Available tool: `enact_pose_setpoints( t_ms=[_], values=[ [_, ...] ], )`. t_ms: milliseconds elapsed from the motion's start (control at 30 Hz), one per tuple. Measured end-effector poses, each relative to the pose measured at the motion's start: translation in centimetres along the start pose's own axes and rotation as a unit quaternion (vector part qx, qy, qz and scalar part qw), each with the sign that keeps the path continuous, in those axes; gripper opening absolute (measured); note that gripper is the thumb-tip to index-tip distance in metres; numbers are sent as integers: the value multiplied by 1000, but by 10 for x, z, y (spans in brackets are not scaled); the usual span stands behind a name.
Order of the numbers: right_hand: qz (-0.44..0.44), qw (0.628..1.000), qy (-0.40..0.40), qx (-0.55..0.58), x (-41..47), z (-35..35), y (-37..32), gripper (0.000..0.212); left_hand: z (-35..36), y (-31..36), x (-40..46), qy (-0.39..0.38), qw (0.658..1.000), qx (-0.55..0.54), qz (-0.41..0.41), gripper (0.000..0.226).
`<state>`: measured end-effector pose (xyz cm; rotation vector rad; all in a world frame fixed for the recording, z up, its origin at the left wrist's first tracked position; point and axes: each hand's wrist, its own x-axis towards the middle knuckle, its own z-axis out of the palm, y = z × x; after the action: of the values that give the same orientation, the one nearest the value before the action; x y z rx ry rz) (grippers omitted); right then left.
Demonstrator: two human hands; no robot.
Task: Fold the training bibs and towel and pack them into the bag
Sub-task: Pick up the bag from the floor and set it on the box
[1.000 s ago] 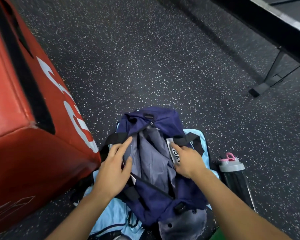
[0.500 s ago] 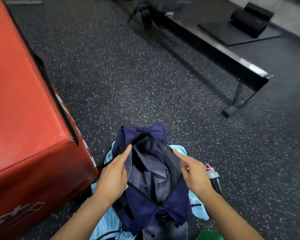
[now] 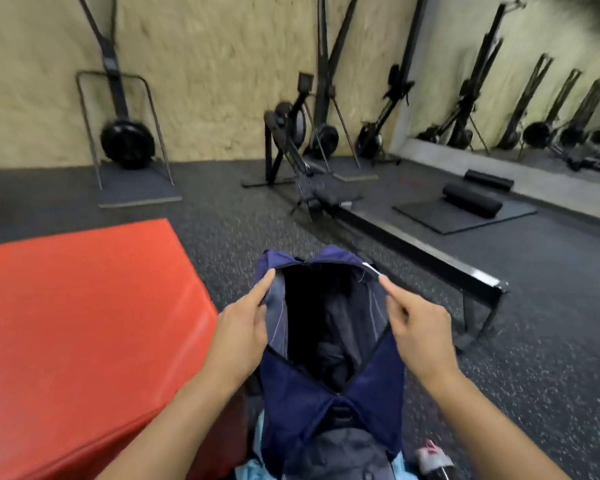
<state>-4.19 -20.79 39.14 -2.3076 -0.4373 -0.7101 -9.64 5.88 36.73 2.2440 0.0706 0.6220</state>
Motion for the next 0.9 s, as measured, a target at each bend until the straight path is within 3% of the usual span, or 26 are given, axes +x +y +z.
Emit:
enact_pose_setpoints(
  t_ms=[167,400,700,900],
  values=[
    [-54,997,46,37,43,-37,-108,39,-120,40,14,102,993,23,50,60],
    [-129,990,8,55,61,-27,-258,40,-289,26,-4,199,970,134,28,58],
    [-166,980,-86,72,39,80,-445,45,-519,-52,-83,283,903,316,-75,49],
    [-208,963,-129,113,8,181,-579,49,-631,-120,-119,311,872,351,-141,53]
  ],
)
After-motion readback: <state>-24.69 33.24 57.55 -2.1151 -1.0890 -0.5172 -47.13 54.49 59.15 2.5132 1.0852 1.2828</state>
